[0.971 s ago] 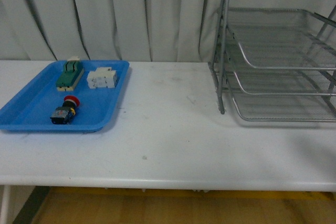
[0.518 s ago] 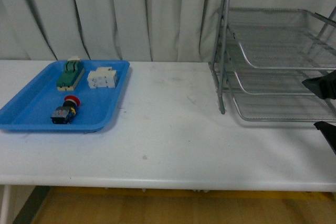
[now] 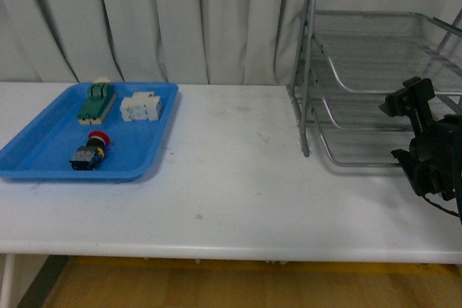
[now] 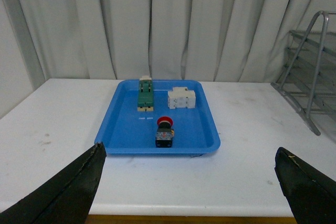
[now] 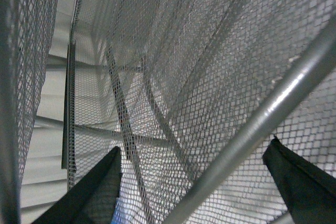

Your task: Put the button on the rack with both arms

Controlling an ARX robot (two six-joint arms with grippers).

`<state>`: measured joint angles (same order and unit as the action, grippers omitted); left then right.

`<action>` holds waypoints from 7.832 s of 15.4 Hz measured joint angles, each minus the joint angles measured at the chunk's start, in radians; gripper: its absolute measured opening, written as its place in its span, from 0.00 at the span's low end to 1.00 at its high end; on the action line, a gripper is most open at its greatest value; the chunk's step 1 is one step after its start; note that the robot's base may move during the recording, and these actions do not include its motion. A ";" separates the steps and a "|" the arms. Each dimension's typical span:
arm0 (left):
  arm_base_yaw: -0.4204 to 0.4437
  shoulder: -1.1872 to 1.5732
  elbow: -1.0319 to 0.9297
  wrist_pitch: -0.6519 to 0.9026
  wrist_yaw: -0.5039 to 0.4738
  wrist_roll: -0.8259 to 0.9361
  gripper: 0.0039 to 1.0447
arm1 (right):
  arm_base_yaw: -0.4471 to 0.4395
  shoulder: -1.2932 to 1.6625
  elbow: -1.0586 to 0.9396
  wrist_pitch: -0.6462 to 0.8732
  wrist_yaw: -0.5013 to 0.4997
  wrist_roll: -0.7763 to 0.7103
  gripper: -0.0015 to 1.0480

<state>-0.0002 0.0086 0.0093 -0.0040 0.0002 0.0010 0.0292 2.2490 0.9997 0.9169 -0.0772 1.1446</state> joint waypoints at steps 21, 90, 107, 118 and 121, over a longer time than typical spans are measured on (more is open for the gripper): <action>0.000 0.000 0.000 0.000 0.000 0.000 0.94 | -0.018 -0.274 -0.573 0.360 -0.029 0.229 0.42; 0.052 2.433 1.619 -0.095 0.014 0.032 0.84 | -0.034 -2.245 -0.988 -0.921 0.077 -1.142 0.94; -0.037 1.247 0.628 0.021 -0.072 0.023 0.33 | -0.034 -2.245 -0.988 -0.921 0.077 -1.142 0.94; -0.036 1.202 0.628 0.029 -0.084 0.003 0.33 | -0.034 -2.245 -0.988 -0.922 0.077 -1.142 0.94; -0.040 1.202 0.628 0.028 -0.082 0.003 0.33 | -0.034 -2.245 -0.988 -0.919 0.077 -1.142 0.94</action>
<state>-0.0406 1.2110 0.6373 0.0238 -0.0818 0.0040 -0.0048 0.0036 0.0113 -0.0025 0.0002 0.0029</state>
